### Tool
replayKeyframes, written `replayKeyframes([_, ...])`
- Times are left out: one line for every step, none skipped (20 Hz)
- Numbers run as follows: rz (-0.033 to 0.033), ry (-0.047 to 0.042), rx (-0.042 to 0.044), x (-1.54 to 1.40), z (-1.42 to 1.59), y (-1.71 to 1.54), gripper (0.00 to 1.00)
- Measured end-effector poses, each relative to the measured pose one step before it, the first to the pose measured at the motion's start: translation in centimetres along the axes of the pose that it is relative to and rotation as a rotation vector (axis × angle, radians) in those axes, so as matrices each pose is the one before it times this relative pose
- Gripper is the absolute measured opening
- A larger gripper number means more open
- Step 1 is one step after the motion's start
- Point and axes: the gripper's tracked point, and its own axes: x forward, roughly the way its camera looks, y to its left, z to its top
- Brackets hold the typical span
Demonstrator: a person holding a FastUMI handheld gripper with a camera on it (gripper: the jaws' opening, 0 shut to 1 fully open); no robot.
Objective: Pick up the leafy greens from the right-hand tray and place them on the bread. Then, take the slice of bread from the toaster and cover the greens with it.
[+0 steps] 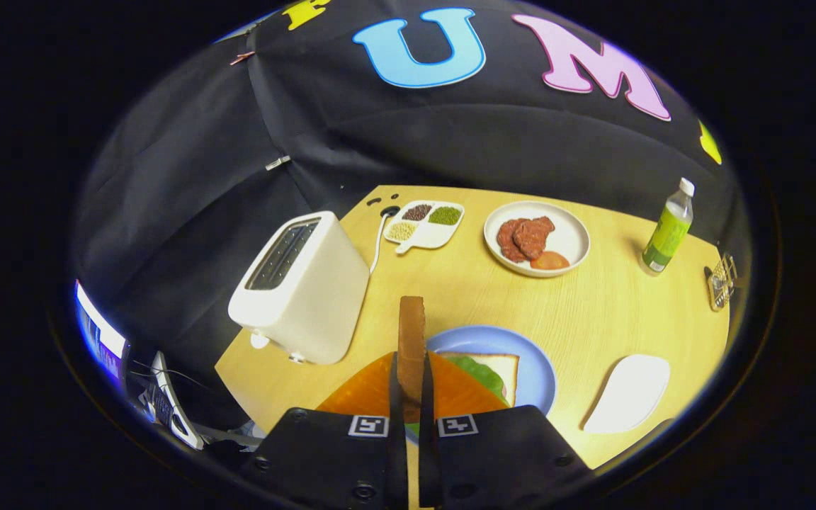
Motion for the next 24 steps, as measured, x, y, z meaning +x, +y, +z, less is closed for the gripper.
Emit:
replayKeyframes([0.0052, 0.01008, 0.01137, 0.275, -0.63, -0.285, 0.11])
replayKeyframes([0.00357, 0.00294, 0.01058, 0.314, -0.462, -0.277, 0.1])
replayKeyframes([0.00862, -0.00147, 0.01141, 0.389, -0.397, -0.11, 0.1])
replayKeyframes([0.00764, 0.00015, 0.00917, 0.207, -0.423, -0.074, 0.11])
replayKeyframes([0.0089, -0.00002, 0.01104, 0.134, -0.35, -0.105, 0.11])
replayKeyframes([0.00658, -0.0044, 0.01234, 0.142, -0.087, -0.108, 0.11])
replayKeyframes([-0.00056, -0.00458, 0.00815, 0.141, -0.032, -0.299, 0.11])
replayKeyframes([-0.00743, -0.00333, 0.00385, 0.082, 0.007, -0.536, 0.11])
replayKeyframes([-0.00748, 0.00166, 0.00388, 0.041, -0.045, -0.463, 0.11])
replayKeyframes([-0.00274, 0.00137, 0.0076, -0.012, -0.055, -0.439, 0.11])
replayKeyframes([-0.00619, 0.00135, 0.00939, -0.114, -0.002, -0.422, 0.12])
replayKeyframes([-0.01097, 0.00248, 0.00745, 0.035, -0.089, -0.726, 0.12])
replayKeyframes([-0.01234, 0.00367, 0.00548, 0.06, -0.189, -0.721, 0.14])
replayKeyframes([-0.01709, 0.00716, 0.00988, 0.024, -0.204, -0.871, 0.14])
replayKeyframes([-0.00987, 0.00334, 0.00792, 0.097, -0.211, -0.508, 0.17])
replayKeyframes([-0.01002, -0.00046, 0.00829, 0.097, -0.167, -0.527, 0.17])
replayKeyframes([-0.02373, 0.00204, -0.00049, -0.112, -0.108, -0.783, 0.24])
replayKeyframes([-0.02212, -0.00007, -0.00926, 0.037, -0.181, -0.807, 0.28])
replayKeyframes([-0.01608, -0.00004, -0.01432, 0.085, -0.237, -0.451, 0.35])
replayKeyframes([-0.01301, 0.00161, -0.01538, -0.063, -0.272, -0.39, 0.42])
replayKeyframes([-0.01581, -0.0006, -0.01193, -0.152, -0.155, -0.441, 0.47])
replayKeyframes([-0.0158, -0.00455, -0.01657, -0.205, -0.048, -0.49, 0.52])
replayKeyframes([-0.0025, -0.0044, -0.00838, -0.138, 0.019, -0.055, 0.61])
replayKeyframes([-0.00318, -0.00352, -0.00674, -0.199, 0.07, -0.202, 0.7])
